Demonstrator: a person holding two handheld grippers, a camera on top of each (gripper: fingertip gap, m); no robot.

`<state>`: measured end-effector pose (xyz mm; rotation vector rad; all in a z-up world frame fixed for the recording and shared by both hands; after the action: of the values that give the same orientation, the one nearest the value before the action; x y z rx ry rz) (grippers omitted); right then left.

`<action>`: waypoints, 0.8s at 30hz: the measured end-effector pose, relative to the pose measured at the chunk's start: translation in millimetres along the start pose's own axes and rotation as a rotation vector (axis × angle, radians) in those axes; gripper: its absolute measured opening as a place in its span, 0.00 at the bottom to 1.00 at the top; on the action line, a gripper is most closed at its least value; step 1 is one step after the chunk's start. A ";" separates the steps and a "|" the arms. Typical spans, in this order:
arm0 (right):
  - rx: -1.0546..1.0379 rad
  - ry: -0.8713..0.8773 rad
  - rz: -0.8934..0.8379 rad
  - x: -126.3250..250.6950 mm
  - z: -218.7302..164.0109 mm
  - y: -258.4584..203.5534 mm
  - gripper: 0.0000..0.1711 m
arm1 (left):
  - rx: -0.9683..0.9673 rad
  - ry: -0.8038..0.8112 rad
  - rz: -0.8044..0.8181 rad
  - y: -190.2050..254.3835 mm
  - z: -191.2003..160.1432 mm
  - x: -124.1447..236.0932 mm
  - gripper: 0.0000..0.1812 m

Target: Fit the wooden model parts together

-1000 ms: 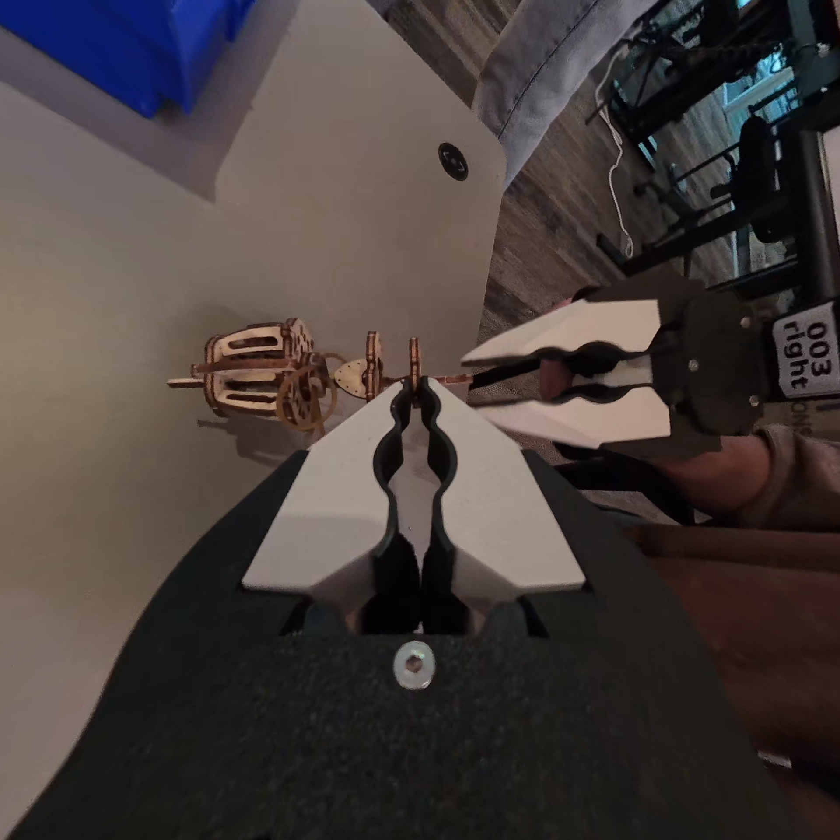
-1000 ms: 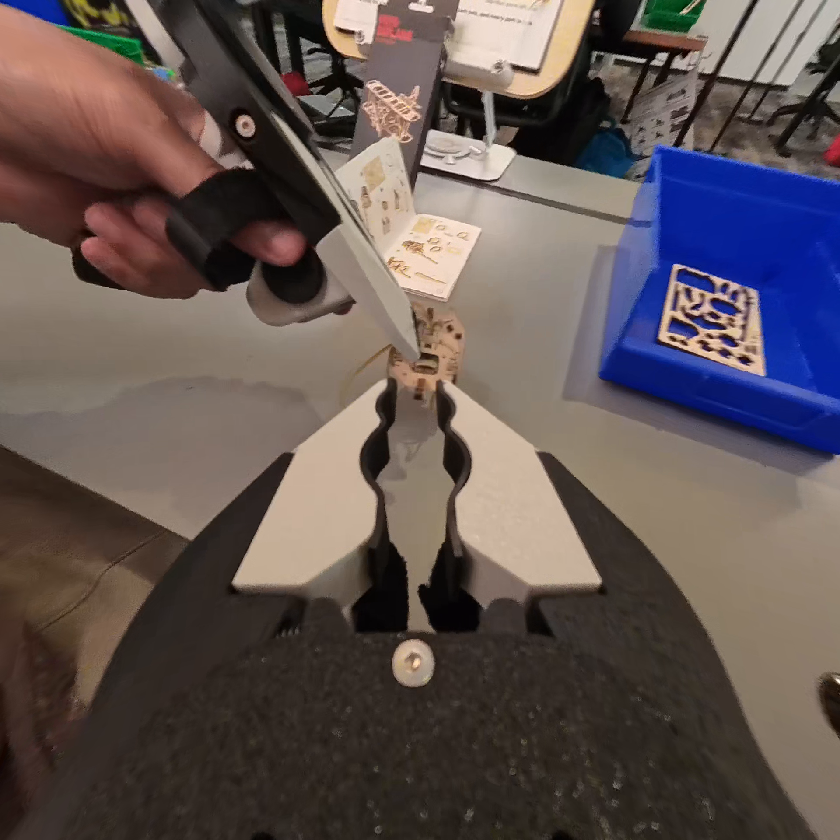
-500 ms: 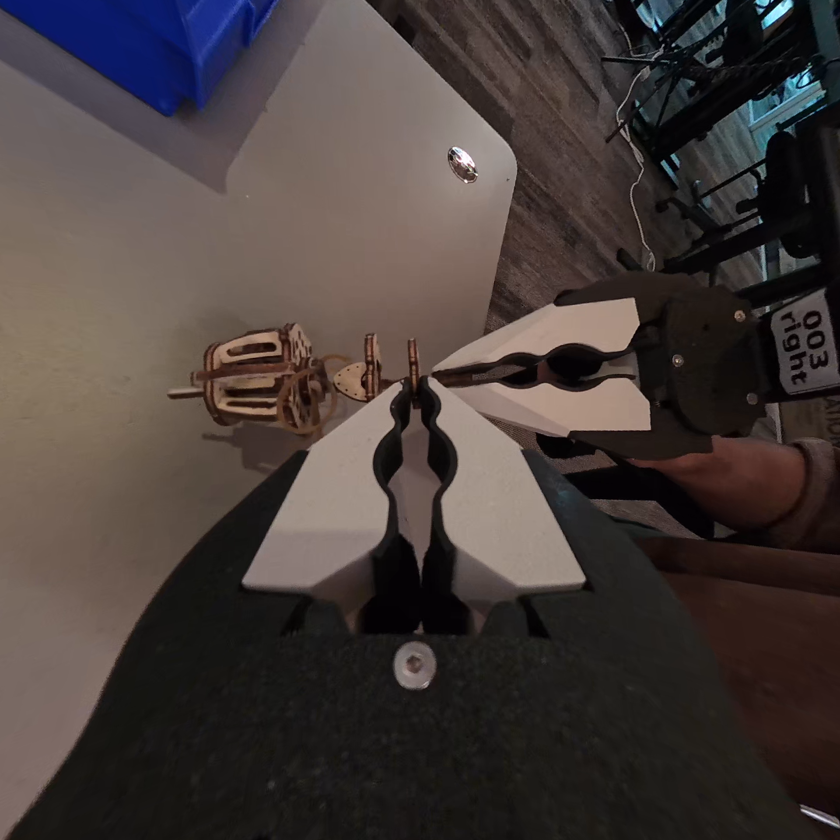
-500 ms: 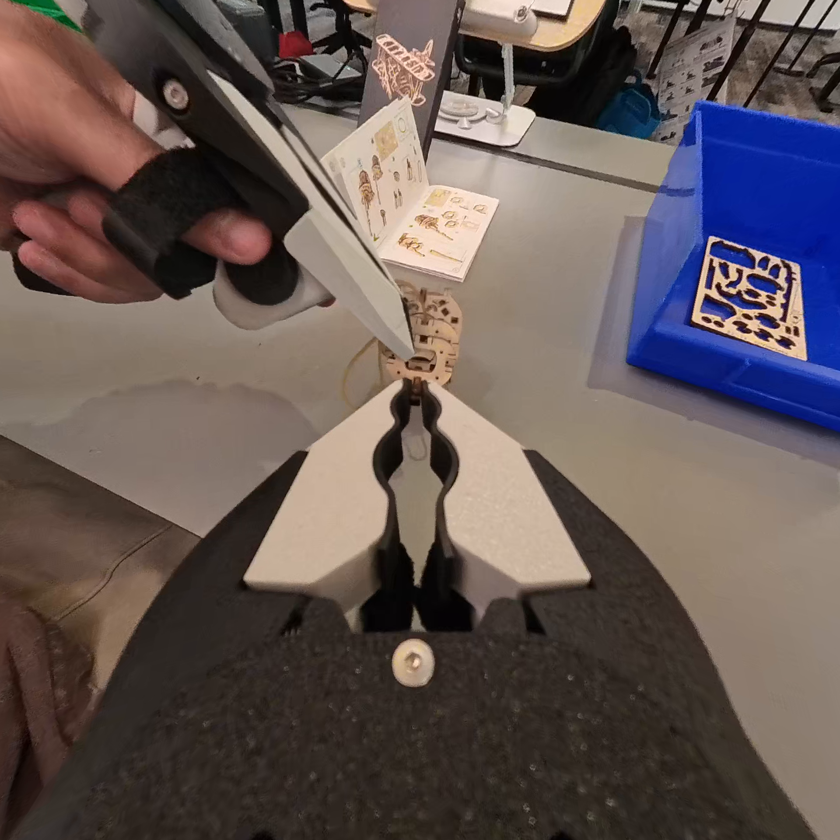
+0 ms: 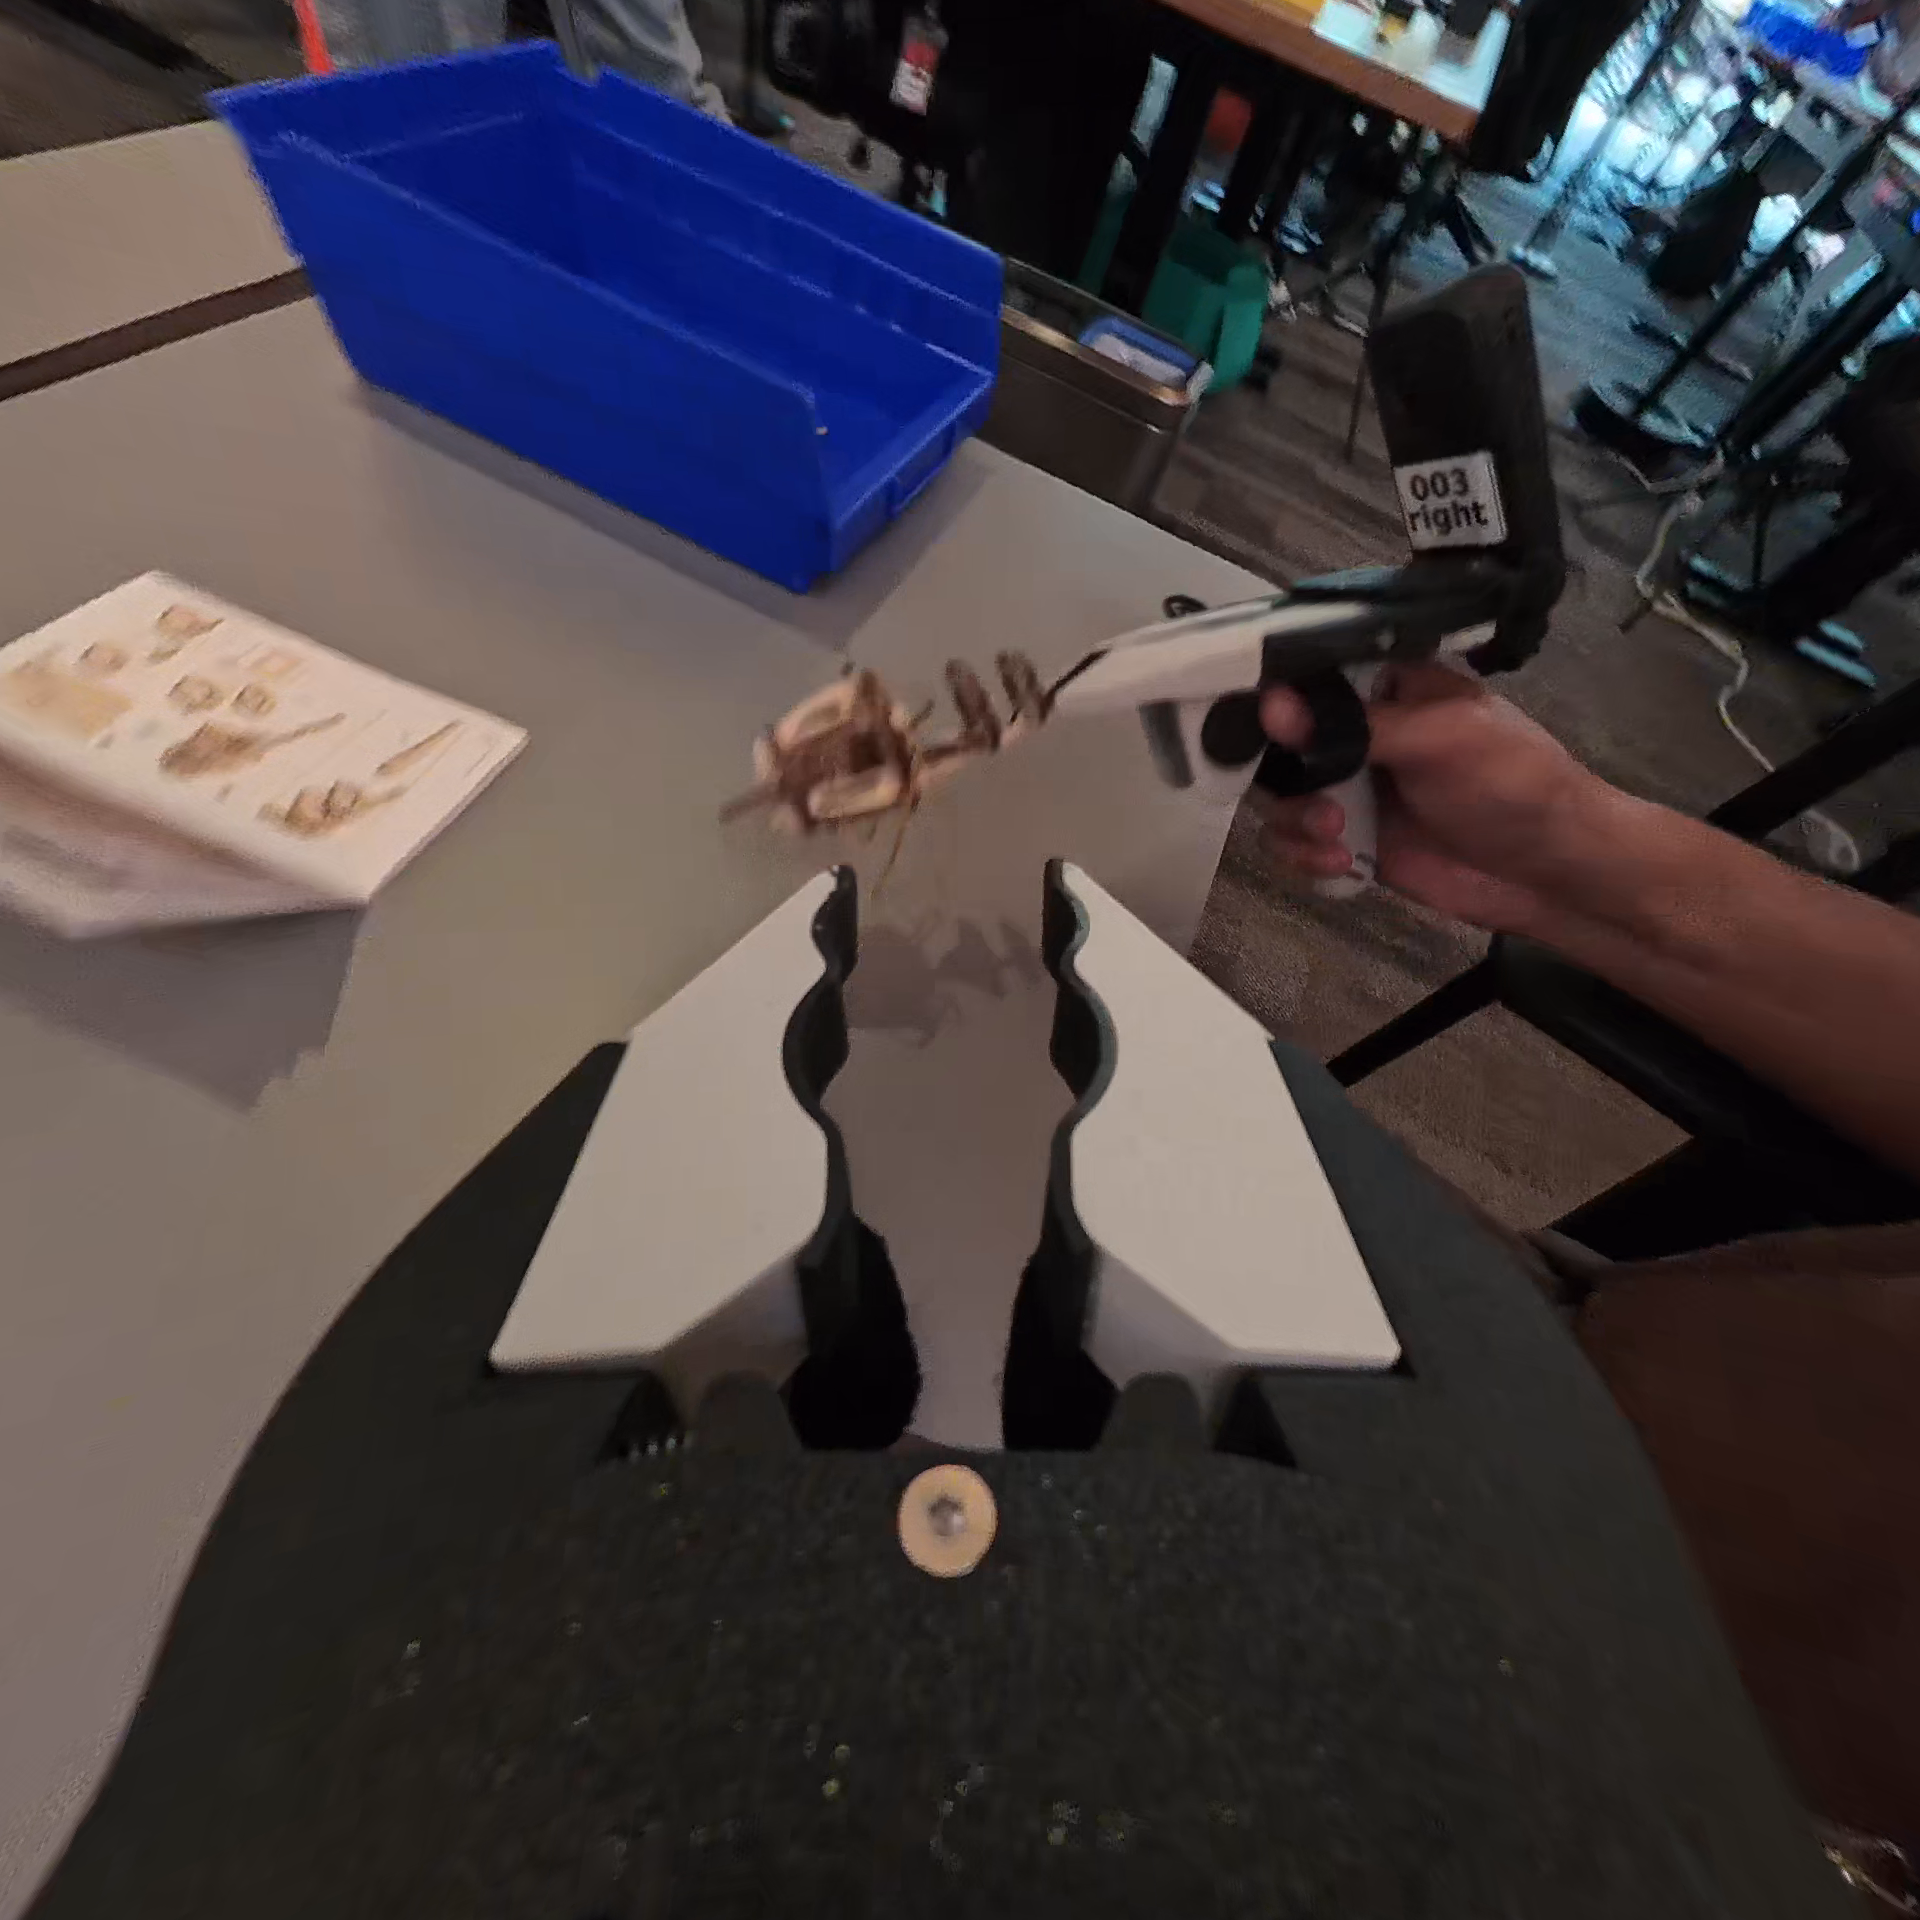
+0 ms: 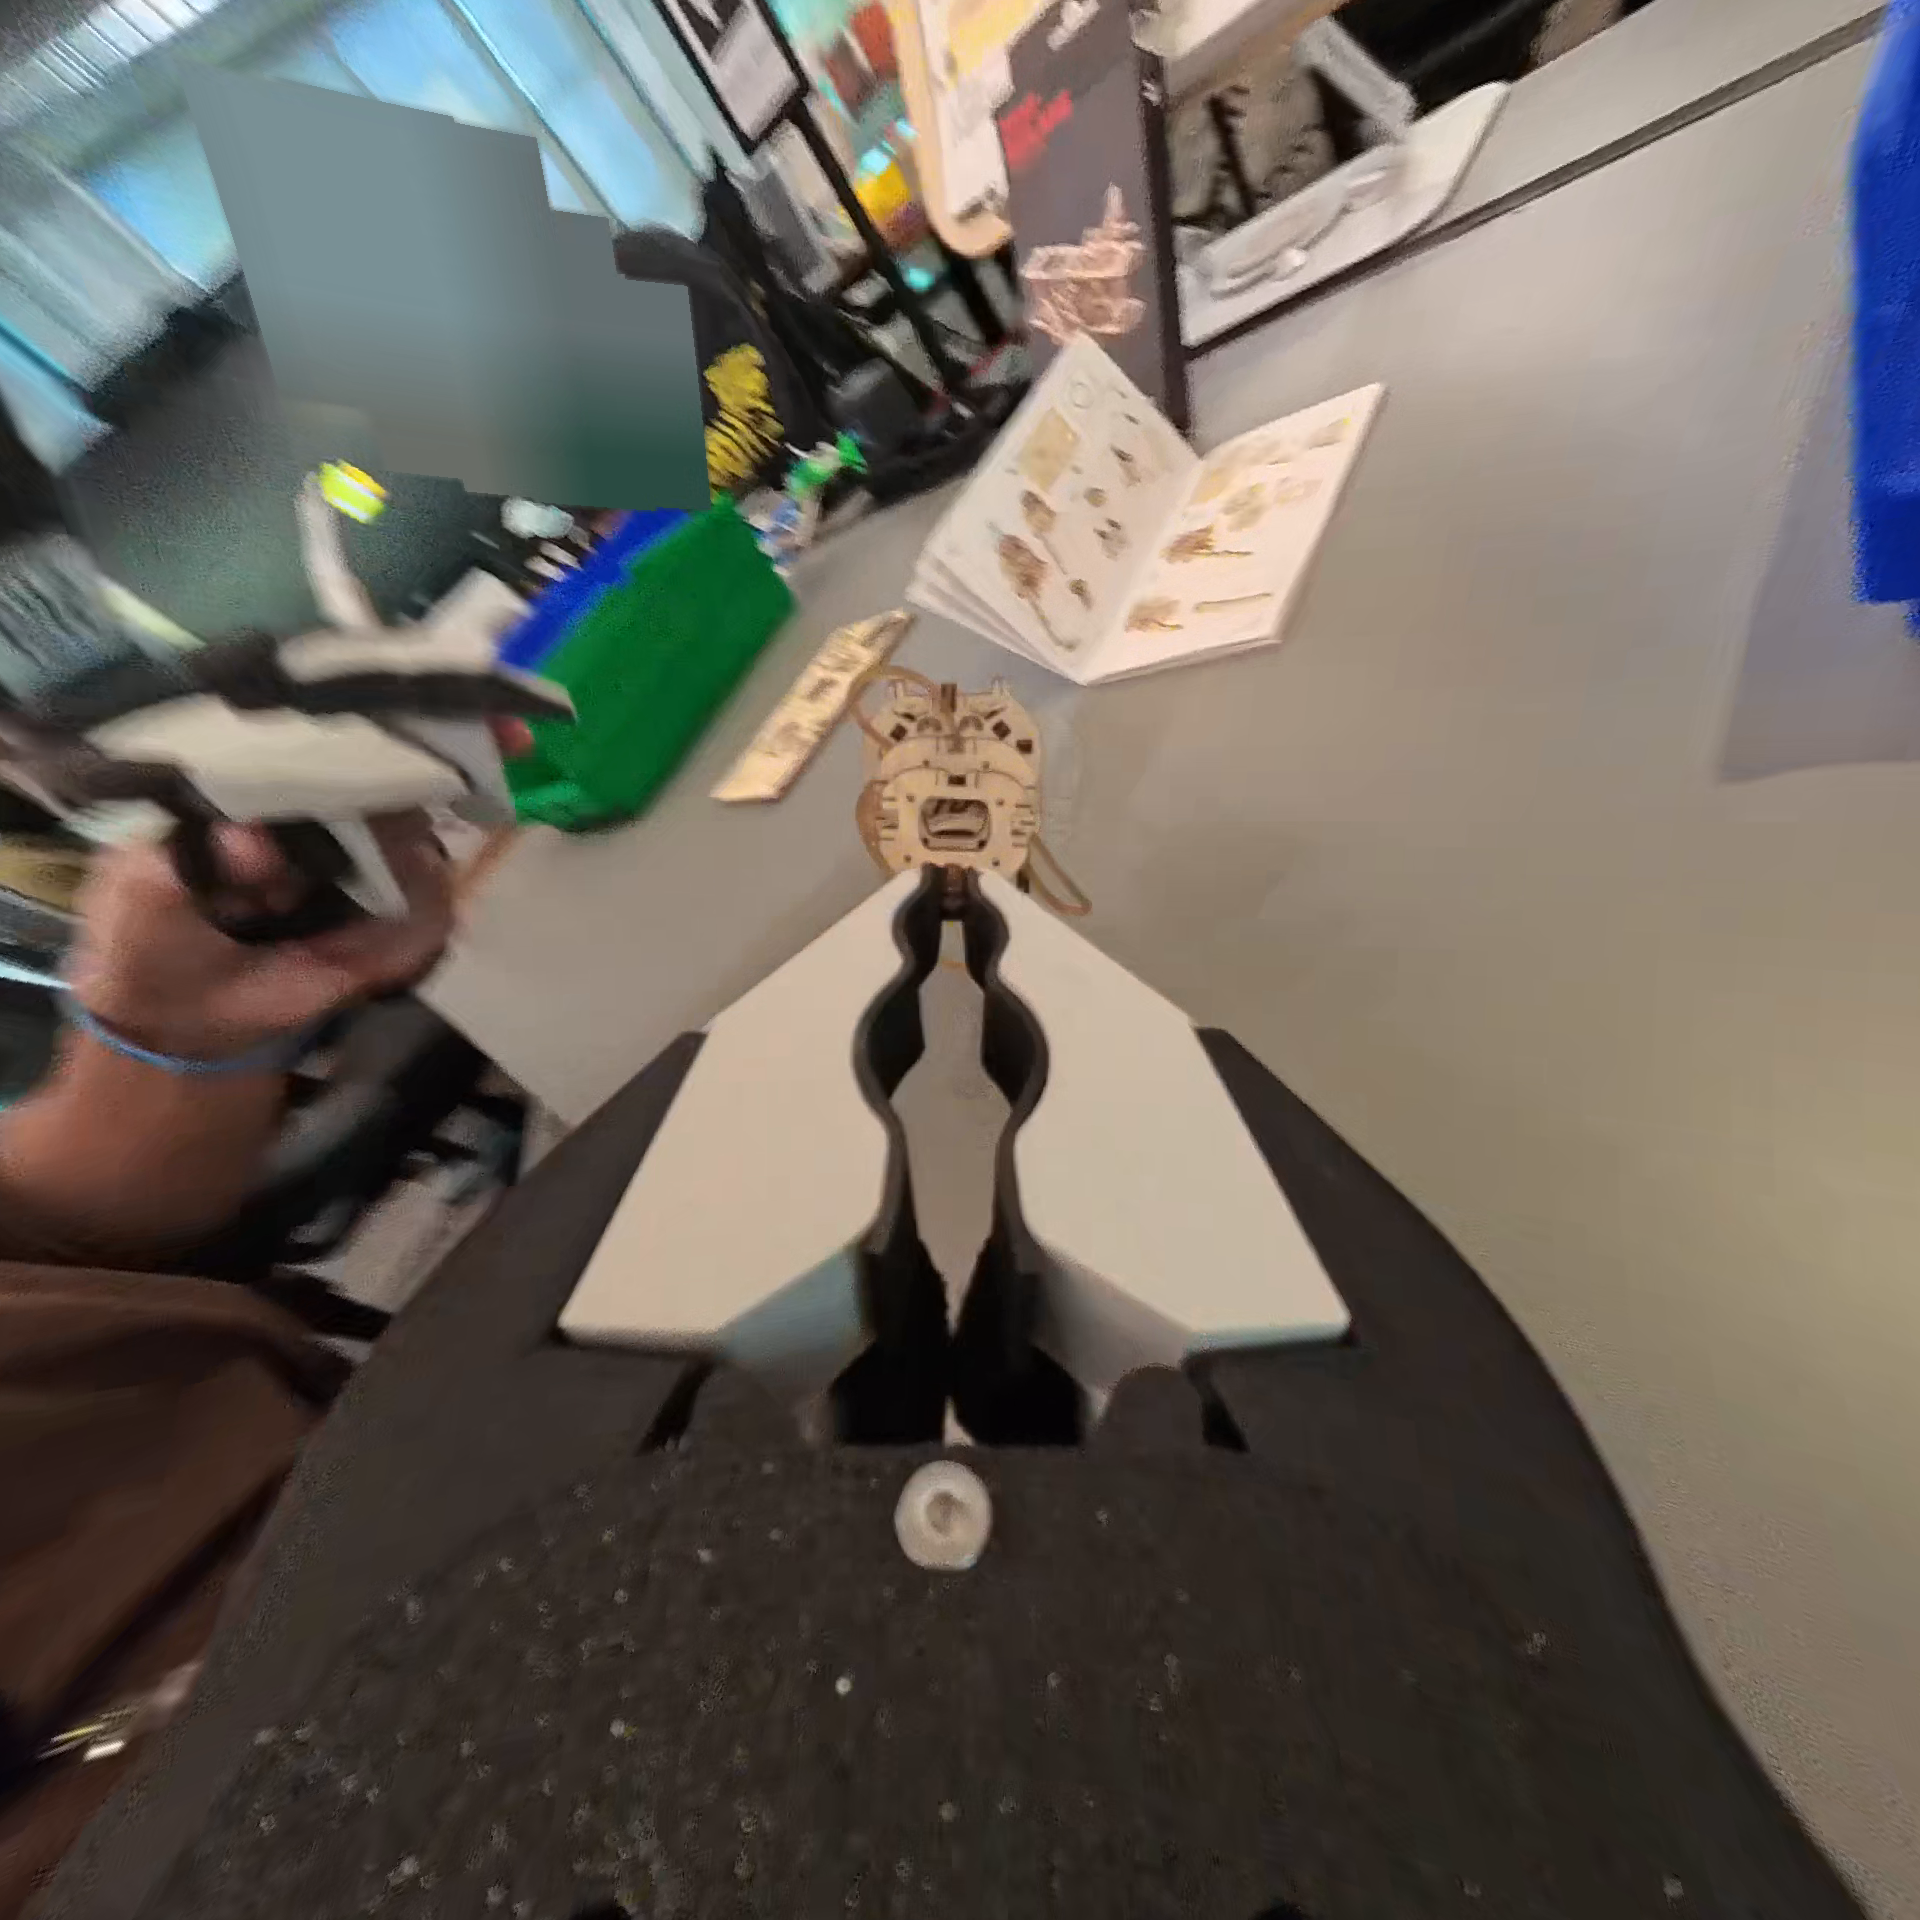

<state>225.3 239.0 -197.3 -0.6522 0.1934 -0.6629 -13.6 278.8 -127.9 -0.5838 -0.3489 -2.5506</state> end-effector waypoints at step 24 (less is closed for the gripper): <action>-0.211 0.053 0.340 -35.0 5.1 -15.8 0.02 | -0.117 -0.130 0.410 -26.6 -136.7 87.3 0.17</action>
<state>191.8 254.1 -184.7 -0.7820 0.4173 -0.3340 -142.1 218.1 -210.6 -0.7788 -0.1083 -2.1536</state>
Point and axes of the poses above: each gripper's, where its closed fingertips meet, x back along the fingers, z out of its top, y = z × x across the jaws, the point moved 8 cm from there along x, back along the fingers, and after that the axes turned 13 degrees about z, right-handed, at the moved point
